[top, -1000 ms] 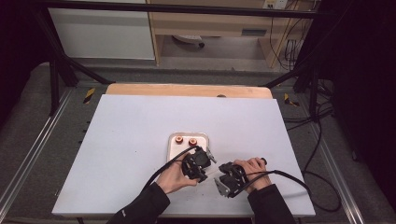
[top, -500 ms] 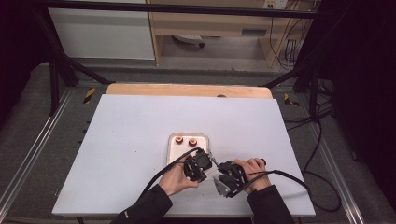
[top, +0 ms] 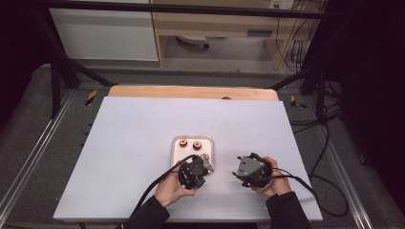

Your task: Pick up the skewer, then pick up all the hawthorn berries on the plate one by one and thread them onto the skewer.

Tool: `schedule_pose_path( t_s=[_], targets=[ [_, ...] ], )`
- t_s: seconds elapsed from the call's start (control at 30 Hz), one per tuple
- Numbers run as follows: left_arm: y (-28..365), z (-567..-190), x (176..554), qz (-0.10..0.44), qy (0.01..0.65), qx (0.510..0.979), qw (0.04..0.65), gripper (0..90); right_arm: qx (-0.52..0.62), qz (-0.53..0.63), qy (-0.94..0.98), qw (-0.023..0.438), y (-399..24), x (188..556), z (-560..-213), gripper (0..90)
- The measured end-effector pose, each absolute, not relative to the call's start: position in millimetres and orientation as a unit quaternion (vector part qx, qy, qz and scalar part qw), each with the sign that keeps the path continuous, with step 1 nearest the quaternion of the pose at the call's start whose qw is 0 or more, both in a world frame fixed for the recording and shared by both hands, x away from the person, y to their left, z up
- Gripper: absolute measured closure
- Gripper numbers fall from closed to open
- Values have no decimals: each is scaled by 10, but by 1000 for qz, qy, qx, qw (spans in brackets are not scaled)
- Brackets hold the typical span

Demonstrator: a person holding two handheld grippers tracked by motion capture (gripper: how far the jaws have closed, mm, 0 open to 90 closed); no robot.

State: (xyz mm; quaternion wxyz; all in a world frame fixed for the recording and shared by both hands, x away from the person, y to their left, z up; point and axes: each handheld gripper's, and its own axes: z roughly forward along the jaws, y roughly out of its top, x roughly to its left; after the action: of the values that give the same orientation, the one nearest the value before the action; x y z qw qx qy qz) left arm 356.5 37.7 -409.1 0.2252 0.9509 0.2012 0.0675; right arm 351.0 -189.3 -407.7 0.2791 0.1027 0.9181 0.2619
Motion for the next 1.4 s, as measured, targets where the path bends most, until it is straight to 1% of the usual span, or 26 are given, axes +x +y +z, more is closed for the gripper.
schedule_pose_path(
  t_s=[0.03,0.07,0.13,0.17,0.23,0.27,0.3,0.33,0.37,0.4,0.43,0.47,0.57,0.6,0.63,0.67,0.7,0.73,0.8,1.03,1.2,1.4],
  targets=[
    [377,-4091,3565,67,201,951,225,882,103,262,918,279,-1893,3510,-4077,431],
    [412,-4091,3545,69,212,946,236,883,139,271,914,268,-1949,3533,-4108,390],
    [453,-4091,3531,74,219,941,247,882,162,281,910,257,-1991,3548,-4133,360],
    [453,-4091,3531,74,219,941,247,883,162,281,910,257,-1991,3548,-4133,360],
    [505,-4086,3517,74,234,934,261,882,195,294,903,244,-2037,3563,-4156,327],
    [562,-4090,3504,74,244,925,281,883,218,304,898,233,-2064,3571,-4174,292],
    [562,-4090,3504,74,244,925,281,882,218,304,898,233,-2064,3571,-4174,292],
    [591,-4092,3495,75,250,921,289,882,229,309,896,223,-2075,3572,-4182,276],
    [621,-4098,3483,77,257,916,299,882,238,312,894,217,-2084,3576,-4189,254],
    [686,-4109,3462,74,270,906,317,882,257,313,891,205,-2095,3585,-4200,212],
    [686,-4109,3462,74,270,906,317,882,257,313,891,205,-2095,3585,-4200,212],
    [746,-4124,3434,75,283,896,335,882,277,309,890,188,-2091,3599,-4206,164],
    [796,-4138,3404,72,292,886,352,882,290,305,889,178,-2083,3601,-4217,146],
    [815,-4141,3387,74,295,883,356,882,299,313,886,166,-2069,3604,-4226,123],
    [836,-4144,3370,75,298,880,362,882,299,313,886,166,-2069,3604,-4226,123],
    [878,-4160,3337,78,305,873,373,882,309,321,882,153,-2047,3612,-4230,93],
    [878,-4160,3337,78,305,873,373,882,309,321,882,153,-2047,3612,-4230,93],
    [917,-4183,3311,80,312,866,382,882,322,332,876,137,-2031,3634,-4236,70],
    [952,-4201,3285,87,316,861,389,882,331,338,872,128,-2015,3661,-4239,49],
    [1100,-4254,3260,87,338,845,406,882,356,362,854,114,-1980,3702,-4201,23],
    [1212,-4317,3217,88,353,832,419,882,365,369,848,104,-1871,3752,-4116,15],
    [1272,-4315,3184,94,353,830,422,882,372,376,843,97,-1750,3809,-4056,14]
  ],
)
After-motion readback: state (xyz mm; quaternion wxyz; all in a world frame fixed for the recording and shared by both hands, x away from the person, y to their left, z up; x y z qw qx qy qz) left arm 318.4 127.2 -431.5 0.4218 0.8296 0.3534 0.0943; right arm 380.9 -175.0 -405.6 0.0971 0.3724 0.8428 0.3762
